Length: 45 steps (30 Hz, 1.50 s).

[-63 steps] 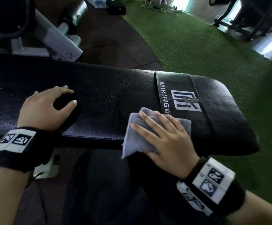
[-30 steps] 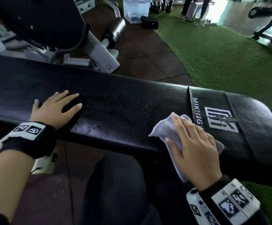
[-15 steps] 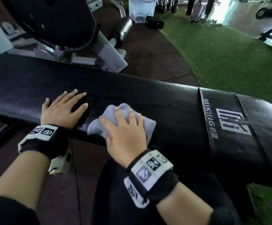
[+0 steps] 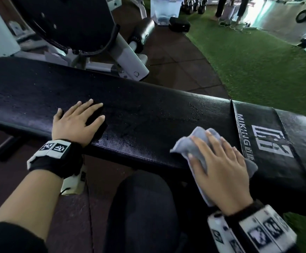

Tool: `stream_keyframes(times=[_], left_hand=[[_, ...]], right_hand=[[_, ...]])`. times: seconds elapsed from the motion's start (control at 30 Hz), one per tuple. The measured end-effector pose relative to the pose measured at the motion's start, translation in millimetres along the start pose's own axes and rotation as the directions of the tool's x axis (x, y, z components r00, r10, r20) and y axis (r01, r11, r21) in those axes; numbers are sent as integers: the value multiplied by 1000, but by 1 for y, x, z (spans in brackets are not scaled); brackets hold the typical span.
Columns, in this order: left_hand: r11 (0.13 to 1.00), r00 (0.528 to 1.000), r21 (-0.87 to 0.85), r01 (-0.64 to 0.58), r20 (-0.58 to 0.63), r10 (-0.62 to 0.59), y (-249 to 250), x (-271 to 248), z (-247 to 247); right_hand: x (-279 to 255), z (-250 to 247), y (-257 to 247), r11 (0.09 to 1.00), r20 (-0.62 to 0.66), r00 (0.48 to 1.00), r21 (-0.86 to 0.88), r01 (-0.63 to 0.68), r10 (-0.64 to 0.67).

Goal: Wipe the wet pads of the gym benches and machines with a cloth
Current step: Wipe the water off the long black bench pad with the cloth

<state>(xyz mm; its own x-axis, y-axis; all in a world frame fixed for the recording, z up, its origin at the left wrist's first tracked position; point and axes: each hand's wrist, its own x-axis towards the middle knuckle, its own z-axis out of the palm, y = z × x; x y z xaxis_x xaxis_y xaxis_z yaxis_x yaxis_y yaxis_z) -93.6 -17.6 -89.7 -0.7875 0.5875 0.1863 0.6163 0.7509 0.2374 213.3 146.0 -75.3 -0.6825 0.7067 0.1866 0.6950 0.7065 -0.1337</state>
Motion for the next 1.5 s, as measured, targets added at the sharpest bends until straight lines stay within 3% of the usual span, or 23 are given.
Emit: stream_keyframes(times=[0.07, 0.13, 0.23, 0.33, 0.43, 0.57, 0.63, 0.7, 0.77, 0.83, 0.9, 0.97, 1.03, 1.17, 1.37, 1.5], left_hand=[[1000, 1000, -1, 4, -3, -4, 0, 0, 0], [1000, 1000, 1, 6, -1, -6, 1, 0, -1], [1000, 1000, -3, 14, 6, -14, 1, 1, -2], [1000, 1000, -1, 12, 0, -12, 0, 1, -1], [1000, 1000, -3, 6, -2, -6, -1, 1, 0], [1000, 1000, -10, 8, -5, -8, -1, 1, 1], [1000, 1000, -12, 8, -6, -8, -1, 1, 1], [1000, 1000, -11, 7, -3, -7, -1, 1, 1], [1000, 1000, -9, 10, -2, -10, -1, 1, 1], [1000, 1000, -7, 13, 2, -13, -1, 1, 1], [1000, 1000, -5, 16, 1, -16, 0, 1, 1], [1000, 1000, -8, 19, 4, -19, 0, 2, 1], [1000, 1000, -9, 22, 6, -22, 0, 3, 1], [1000, 1000, -13, 23, -5, -23, -2, 2, 2], [999, 999, -26, 25, -33, -26, -1, 1, 3], [999, 999, -30, 31, -40, -32, -1, 2, 3]], right_hand=[[20, 5, -25, 992, 20, 992, 7, -123, 122], [38, 9, -57, 995, 13, 995, 16, -100, 100], [46, 15, -103, 992, 56, 991, 24, 124, -125], [32, 21, -115, 928, 79, 928, 105, 356, -365], [5, 18, -89, 898, 18, 902, 103, 428, -432], [-14, 10, -24, 932, -55, 933, 49, 359, -357], [-11, 8, -4, 972, -75, 970, 12, 234, -232], [1, 10, -2, 1000, -104, 994, 15, 25, -23], [18, 11, -18, 990, -86, 987, 6, -139, 139], [34, 14, -45, 987, -69, 984, 18, -162, 163], [42, 17, -76, 997, -80, 995, 57, -58, 62], [40, 22, -99, 990, -47, 991, 50, 130, -128], [36, 23, -103, 952, -38, 954, 66, 299, -297], [20, 17, -64, 860, -58, 864, 85, 503, -500], [-21, 11, 16, 857, -226, 835, 3, 515, -502], [-32, 13, 22, 853, -291, 819, 17, 521, -494]])
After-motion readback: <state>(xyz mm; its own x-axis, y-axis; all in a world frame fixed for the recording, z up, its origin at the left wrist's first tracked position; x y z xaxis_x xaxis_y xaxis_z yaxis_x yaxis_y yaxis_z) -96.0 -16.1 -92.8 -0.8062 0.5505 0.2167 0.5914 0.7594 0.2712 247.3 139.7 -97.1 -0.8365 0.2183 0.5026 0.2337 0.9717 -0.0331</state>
